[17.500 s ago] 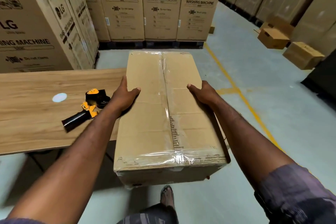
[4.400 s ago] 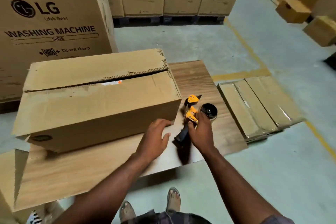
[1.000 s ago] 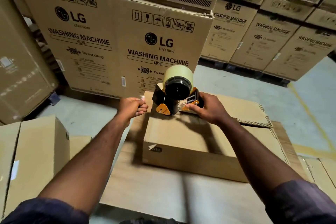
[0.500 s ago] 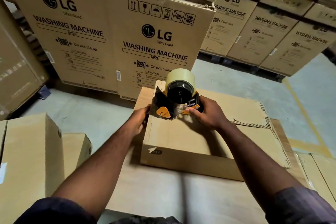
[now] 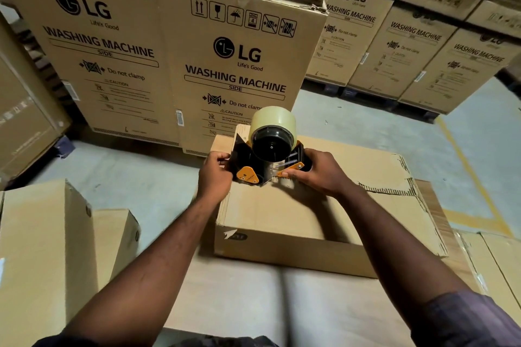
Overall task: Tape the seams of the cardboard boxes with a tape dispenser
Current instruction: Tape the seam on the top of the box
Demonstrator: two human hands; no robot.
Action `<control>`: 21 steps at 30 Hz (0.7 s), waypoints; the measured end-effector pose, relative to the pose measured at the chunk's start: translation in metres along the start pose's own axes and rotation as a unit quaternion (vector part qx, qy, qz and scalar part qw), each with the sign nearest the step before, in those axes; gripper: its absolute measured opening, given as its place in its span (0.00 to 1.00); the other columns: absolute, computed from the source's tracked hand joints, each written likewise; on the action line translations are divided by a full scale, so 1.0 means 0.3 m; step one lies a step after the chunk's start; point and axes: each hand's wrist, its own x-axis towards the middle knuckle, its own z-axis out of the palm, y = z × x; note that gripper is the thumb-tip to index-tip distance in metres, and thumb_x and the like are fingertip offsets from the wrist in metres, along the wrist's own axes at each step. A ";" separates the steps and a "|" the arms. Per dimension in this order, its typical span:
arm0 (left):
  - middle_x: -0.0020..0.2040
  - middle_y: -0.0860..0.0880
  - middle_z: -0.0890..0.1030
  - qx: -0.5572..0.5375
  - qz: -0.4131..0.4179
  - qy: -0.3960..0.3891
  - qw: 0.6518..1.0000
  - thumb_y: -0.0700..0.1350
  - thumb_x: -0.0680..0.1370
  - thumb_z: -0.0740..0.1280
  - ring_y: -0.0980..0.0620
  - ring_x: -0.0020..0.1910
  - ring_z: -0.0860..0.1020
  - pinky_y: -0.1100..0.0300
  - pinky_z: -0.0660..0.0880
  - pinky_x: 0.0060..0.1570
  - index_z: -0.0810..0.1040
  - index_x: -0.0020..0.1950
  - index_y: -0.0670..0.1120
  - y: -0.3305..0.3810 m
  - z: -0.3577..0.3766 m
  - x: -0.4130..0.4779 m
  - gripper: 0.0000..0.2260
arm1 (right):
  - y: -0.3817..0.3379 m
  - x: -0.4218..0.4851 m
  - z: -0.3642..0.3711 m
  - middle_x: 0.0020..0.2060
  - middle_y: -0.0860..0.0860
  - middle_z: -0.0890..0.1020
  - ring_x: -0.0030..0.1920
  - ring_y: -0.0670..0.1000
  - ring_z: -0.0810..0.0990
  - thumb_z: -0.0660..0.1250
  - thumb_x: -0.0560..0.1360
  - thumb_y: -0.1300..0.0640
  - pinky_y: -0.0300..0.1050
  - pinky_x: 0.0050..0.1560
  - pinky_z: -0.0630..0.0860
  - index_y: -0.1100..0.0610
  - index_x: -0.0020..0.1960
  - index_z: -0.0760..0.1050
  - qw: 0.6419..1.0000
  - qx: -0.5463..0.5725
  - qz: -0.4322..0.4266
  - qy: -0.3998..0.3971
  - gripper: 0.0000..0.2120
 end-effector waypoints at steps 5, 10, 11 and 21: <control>0.61 0.47 0.78 0.009 0.028 0.003 1.000 0.30 0.76 0.65 0.49 0.56 0.77 0.55 0.78 0.51 0.75 0.62 0.47 0.003 -0.009 -0.010 0.18 | 0.003 0.001 -0.021 0.46 0.43 0.86 0.46 0.40 0.84 0.79 0.67 0.37 0.43 0.48 0.80 0.50 0.59 0.81 1.000 -0.002 0.003 -0.018 0.26; 0.57 0.48 0.79 0.032 0.058 0.026 0.997 0.48 0.83 0.64 0.51 0.51 0.76 0.61 0.69 0.42 0.75 0.60 0.46 0.016 -0.009 -0.020 0.09 | 0.075 -0.057 -0.151 0.46 0.43 0.86 0.46 0.41 0.83 0.78 0.68 0.36 0.44 0.47 0.79 0.49 0.56 0.81 0.998 -0.049 -0.005 -0.029 0.24; 0.57 0.48 0.79 0.034 0.054 0.031 0.998 0.48 0.83 0.64 0.51 0.51 0.76 0.61 0.69 0.44 0.75 0.60 0.46 0.018 -0.004 -0.021 0.09 | 0.095 -0.075 -0.177 0.46 0.42 0.86 0.47 0.40 0.83 0.78 0.68 0.37 0.43 0.47 0.78 0.50 0.56 0.80 0.998 -0.055 -0.006 -0.033 0.24; 0.82 0.49 0.54 0.381 0.240 -0.035 0.892 0.45 0.83 0.58 0.49 0.81 0.51 0.46 0.48 0.79 0.70 0.73 0.46 0.106 0.098 -0.166 0.18 | 0.150 -0.091 -0.197 0.48 0.46 0.85 0.47 0.46 0.83 0.77 0.70 0.38 0.49 0.50 0.81 0.51 0.59 0.80 0.997 -0.069 -0.018 -0.034 0.24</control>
